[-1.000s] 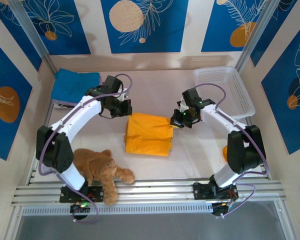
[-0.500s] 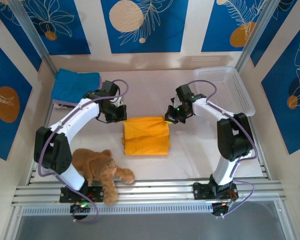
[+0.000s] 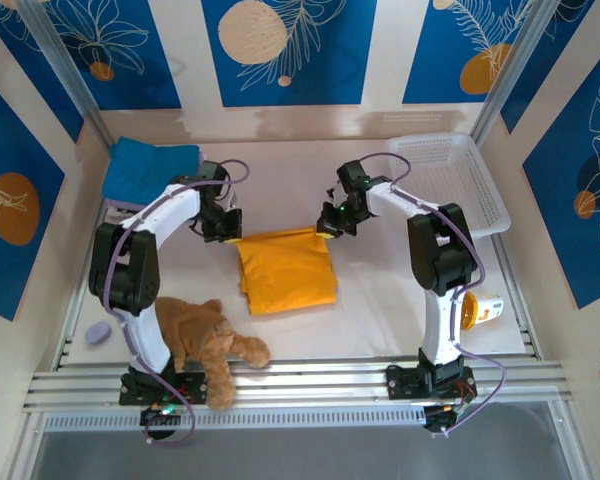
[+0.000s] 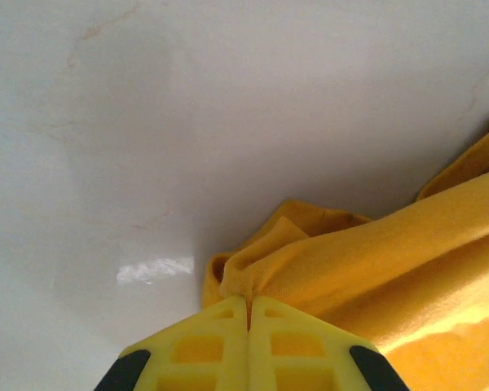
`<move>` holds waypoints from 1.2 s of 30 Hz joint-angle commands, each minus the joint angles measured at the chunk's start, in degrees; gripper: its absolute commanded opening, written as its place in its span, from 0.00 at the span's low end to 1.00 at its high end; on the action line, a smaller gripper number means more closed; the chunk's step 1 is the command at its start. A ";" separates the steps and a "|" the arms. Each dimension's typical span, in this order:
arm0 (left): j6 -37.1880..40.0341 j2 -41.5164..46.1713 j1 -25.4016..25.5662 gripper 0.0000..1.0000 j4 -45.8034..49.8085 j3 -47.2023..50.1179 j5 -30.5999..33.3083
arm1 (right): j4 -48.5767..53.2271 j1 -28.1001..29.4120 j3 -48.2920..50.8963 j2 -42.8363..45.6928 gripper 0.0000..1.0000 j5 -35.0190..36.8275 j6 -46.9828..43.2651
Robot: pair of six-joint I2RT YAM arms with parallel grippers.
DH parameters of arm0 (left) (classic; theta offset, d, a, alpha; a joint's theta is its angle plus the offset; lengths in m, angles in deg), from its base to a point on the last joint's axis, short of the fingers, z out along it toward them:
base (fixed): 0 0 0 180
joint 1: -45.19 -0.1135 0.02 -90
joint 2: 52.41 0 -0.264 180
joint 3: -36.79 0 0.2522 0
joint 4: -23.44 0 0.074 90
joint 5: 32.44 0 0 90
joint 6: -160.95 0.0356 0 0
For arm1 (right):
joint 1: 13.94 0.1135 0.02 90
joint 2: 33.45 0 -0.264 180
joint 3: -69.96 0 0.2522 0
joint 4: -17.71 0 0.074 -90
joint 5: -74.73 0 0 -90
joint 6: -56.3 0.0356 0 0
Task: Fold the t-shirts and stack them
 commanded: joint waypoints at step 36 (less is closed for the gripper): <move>4.16 -3.45 -3.47 0.00 -1.22 4.82 -0.94 | 5.86 9.22 15.67 14.00 0.18 6.70 -0.33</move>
